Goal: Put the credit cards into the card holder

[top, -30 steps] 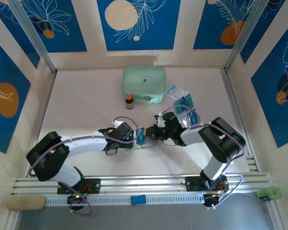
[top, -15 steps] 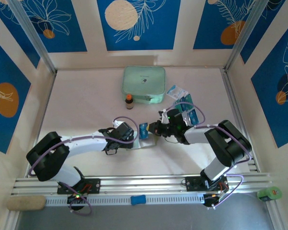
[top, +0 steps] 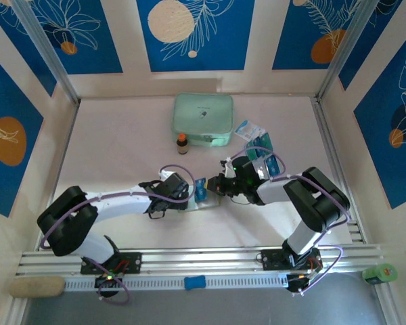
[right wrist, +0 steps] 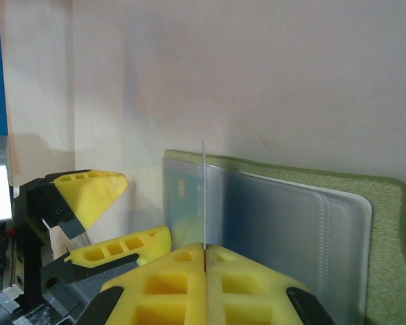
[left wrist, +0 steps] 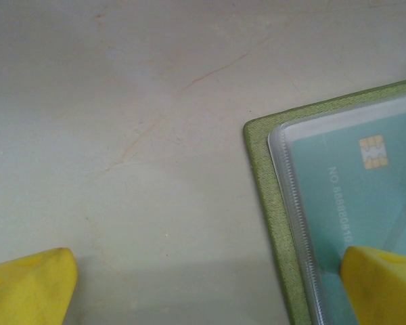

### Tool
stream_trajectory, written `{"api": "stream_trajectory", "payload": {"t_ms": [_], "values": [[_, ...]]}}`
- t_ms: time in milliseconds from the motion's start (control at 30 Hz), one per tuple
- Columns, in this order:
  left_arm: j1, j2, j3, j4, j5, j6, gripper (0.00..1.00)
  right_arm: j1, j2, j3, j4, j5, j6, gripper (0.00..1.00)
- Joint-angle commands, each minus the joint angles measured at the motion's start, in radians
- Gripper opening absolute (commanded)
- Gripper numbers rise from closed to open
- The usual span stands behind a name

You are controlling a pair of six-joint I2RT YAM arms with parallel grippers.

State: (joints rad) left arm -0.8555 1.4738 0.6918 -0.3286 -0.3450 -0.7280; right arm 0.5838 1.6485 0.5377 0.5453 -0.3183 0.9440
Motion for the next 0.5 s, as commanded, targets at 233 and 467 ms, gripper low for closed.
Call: {"api": "stream_trajectory", "payload": {"t_ms": [233, 467], "values": [[0.009, 0.002, -0.021, -0.04, -0.02, -0.007, 1.0, 0.024, 0.038, 0.003, 0.034, -0.01, 0.002, 0.0], [0.009, 0.0, -0.021, -0.043, -0.019, -0.007, 1.0, 0.025, 0.038, -0.011, 0.041, -0.001, 0.001, 0.0]]}}
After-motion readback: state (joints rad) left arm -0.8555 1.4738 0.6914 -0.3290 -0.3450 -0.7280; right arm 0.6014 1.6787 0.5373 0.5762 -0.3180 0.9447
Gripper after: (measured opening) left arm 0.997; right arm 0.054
